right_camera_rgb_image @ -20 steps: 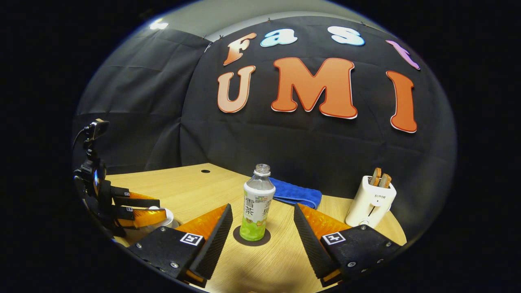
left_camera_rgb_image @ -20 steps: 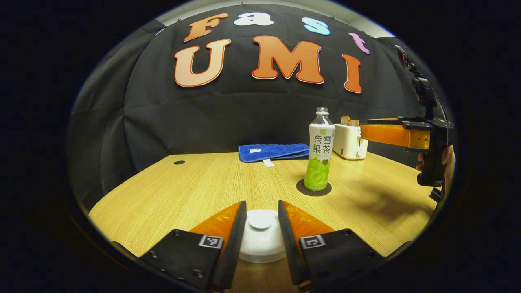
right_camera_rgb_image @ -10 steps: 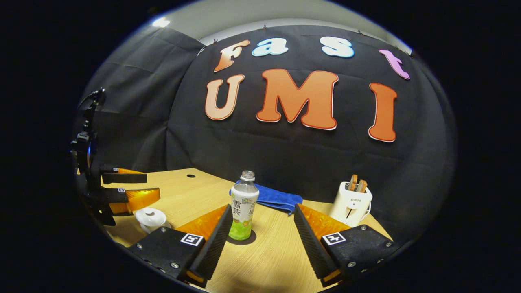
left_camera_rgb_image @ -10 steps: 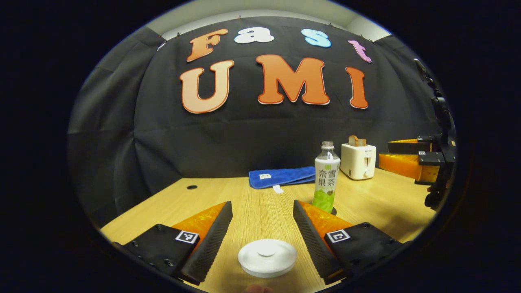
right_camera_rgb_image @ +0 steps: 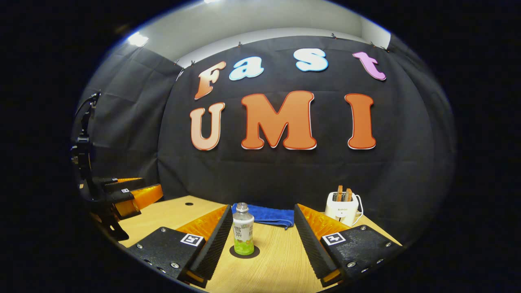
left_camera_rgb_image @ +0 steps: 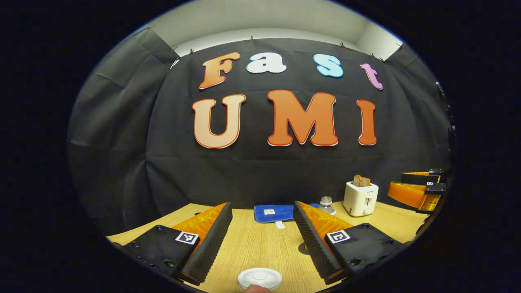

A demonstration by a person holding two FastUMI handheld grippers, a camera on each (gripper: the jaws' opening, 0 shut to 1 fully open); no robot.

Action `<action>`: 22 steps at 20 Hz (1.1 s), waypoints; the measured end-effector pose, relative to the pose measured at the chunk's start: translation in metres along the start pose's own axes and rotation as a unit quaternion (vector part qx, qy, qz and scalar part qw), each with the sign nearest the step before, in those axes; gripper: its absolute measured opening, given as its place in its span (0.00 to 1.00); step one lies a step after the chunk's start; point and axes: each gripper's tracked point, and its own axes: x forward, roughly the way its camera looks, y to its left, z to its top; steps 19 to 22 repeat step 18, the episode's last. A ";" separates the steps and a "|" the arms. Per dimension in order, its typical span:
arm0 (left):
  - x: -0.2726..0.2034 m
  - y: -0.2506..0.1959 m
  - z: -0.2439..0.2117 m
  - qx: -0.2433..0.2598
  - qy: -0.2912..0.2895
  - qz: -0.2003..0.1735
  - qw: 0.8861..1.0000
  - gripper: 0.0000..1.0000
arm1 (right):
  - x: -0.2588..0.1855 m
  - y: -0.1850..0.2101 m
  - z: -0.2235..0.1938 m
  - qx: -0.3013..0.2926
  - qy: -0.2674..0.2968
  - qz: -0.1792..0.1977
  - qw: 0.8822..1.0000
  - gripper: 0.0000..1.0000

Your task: Open the teacup lid with one hand, grasp the water bottle and pour water into the teacup with the other hand; after pouring, place the water bottle on the coaster and then close the teacup lid.

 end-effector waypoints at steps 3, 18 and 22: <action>0.007 0.000 0.016 -0.003 -0.015 0.005 1.000 0.98 | -0.005 -0.001 0.013 0.017 -0.010 0.007 1.000 0.90; 0.005 0.014 0.033 -0.006 -0.042 0.024 0.999 0.98 | -0.005 -0.002 0.041 -0.043 -0.051 -0.028 0.997 0.91; 0.005 0.014 0.033 -0.006 -0.042 0.024 0.999 0.98 | -0.005 -0.002 0.041 -0.043 -0.051 -0.028 0.997 0.91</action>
